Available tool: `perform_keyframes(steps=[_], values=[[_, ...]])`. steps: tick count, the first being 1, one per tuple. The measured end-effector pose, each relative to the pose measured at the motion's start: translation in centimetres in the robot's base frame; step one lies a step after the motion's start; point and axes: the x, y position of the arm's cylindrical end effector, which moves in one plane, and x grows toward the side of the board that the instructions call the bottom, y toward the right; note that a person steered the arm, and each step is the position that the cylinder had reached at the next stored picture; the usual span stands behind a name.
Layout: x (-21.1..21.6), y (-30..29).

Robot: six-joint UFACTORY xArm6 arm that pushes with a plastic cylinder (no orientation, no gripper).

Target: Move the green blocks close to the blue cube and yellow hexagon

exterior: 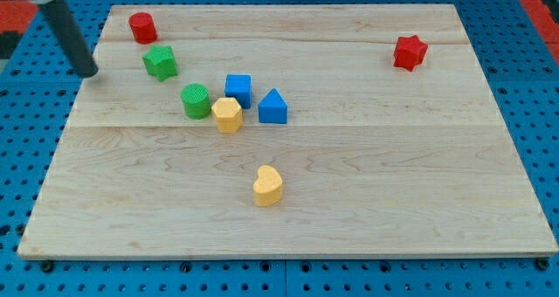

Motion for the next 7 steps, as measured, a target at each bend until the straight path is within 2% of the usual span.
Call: perform_keyframes(steps=[1, 2, 3, 4, 5, 6, 7], values=[[-1.2, 4.5], [-1.2, 11.2], [0.0, 15.1], [0.0, 15.5], [0.0, 15.5], [-0.8, 7.8], [4.7, 2.0]])
